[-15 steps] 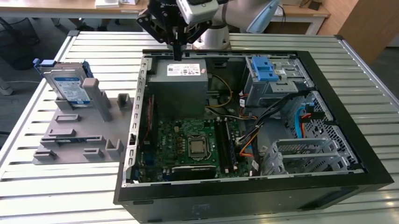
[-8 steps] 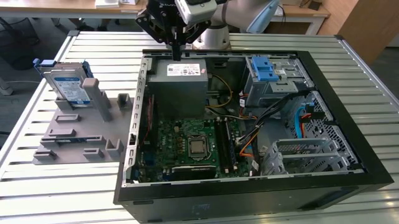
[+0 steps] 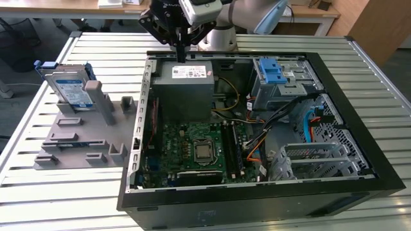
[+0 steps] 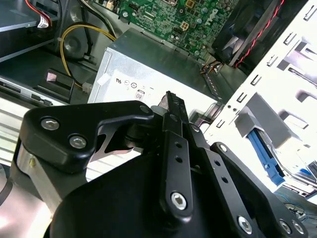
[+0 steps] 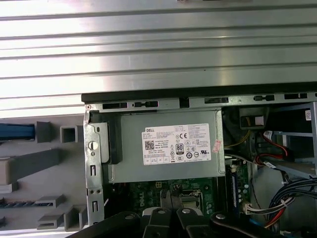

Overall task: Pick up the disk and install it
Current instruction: 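Reach for the disk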

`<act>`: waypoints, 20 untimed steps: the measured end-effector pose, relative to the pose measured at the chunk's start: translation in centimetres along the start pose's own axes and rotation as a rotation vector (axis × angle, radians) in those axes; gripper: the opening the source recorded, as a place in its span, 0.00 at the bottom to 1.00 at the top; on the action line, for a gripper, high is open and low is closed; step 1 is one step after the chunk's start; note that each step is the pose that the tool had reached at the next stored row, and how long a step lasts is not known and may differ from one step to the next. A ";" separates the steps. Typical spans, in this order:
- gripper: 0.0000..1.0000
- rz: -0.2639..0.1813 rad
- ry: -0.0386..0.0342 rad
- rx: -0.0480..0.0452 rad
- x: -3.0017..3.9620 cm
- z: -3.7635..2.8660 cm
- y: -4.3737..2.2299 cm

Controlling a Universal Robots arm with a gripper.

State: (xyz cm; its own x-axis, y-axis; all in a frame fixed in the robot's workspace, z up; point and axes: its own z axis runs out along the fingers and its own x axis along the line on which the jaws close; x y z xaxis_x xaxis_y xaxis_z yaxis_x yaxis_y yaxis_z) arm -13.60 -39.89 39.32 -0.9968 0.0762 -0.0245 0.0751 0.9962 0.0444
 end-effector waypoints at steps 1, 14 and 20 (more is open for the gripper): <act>0.11 0.000 0.0000 0.0000 0.02 0.00 0.00; 0.11 0.000 0.0000 0.0000 0.32 0.00 -0.02; 0.11 0.000 0.0000 0.0000 0.45 0.00 -0.03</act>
State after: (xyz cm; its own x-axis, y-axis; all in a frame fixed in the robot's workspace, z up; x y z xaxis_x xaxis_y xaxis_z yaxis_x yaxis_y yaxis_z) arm -14.04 -39.89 39.30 -0.9968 0.0762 -0.0245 0.0751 0.9962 0.0443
